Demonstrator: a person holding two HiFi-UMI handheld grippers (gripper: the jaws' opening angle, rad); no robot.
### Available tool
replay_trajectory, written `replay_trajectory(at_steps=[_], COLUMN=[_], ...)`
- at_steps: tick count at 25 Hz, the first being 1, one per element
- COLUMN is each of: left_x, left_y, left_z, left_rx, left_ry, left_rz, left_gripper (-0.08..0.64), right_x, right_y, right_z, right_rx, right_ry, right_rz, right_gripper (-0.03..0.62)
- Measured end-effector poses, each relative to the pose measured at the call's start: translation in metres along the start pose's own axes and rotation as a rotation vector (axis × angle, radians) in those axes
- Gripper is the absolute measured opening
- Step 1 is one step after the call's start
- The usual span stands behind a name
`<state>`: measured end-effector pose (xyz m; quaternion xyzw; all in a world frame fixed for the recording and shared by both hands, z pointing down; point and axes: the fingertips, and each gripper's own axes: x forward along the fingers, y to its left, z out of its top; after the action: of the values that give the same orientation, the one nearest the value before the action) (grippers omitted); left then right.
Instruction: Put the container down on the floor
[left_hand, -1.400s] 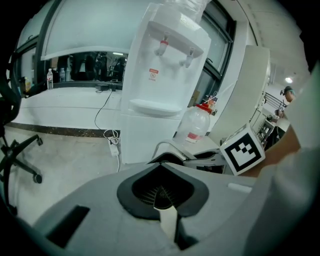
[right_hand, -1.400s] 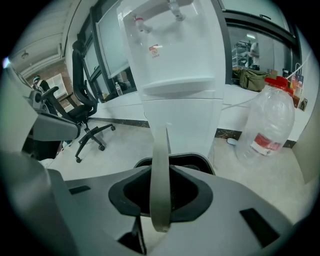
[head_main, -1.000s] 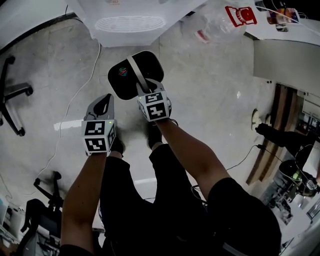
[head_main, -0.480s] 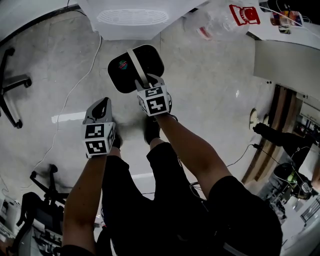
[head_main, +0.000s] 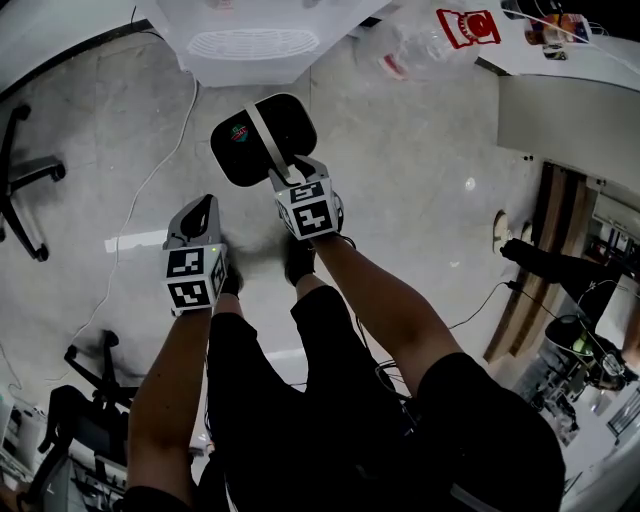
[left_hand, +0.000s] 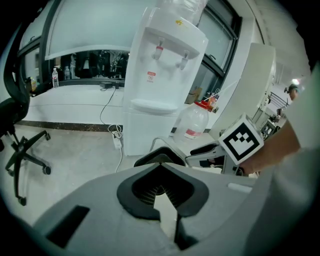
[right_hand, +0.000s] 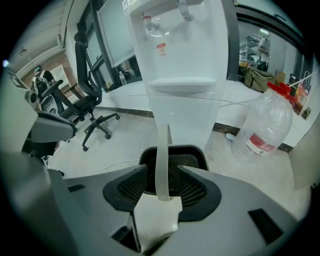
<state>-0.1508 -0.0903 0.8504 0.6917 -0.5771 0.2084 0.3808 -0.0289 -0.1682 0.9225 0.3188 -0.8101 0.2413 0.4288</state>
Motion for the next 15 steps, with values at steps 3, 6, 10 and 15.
replay_trajectory(at_steps=[3, 6, 10, 15], left_x=[-0.013, -0.031, -0.065, -0.104], left_y=[-0.007, -0.016, -0.033, -0.05], left_z=[0.015, 0.033, 0.059, 0.101], left_rx=[0.003, -0.003, -0.004, 0.024], left_ry=[-0.015, -0.049, -0.109, -0.178], left_rz=[-0.003, -0.013, -0.041, -0.043], left_gripper=[0.011, 0.011, 0.011, 0.011], right_x=[-0.022, -0.048, -0.088, -0.146], right_y=[0.001, 0.003, 0.015, 0.024], right_z=[0.012, 0.027, 0.048, 0.082], right_rx=[0.007, -0.003, -0.005, 0.032], right_ry=[-0.018, -0.055, -0.102, -0.153], right_rz=[0.001, -0.014, 0.002, 0.003], right_gripper=[0.169, 0.167, 0.132, 0.1])
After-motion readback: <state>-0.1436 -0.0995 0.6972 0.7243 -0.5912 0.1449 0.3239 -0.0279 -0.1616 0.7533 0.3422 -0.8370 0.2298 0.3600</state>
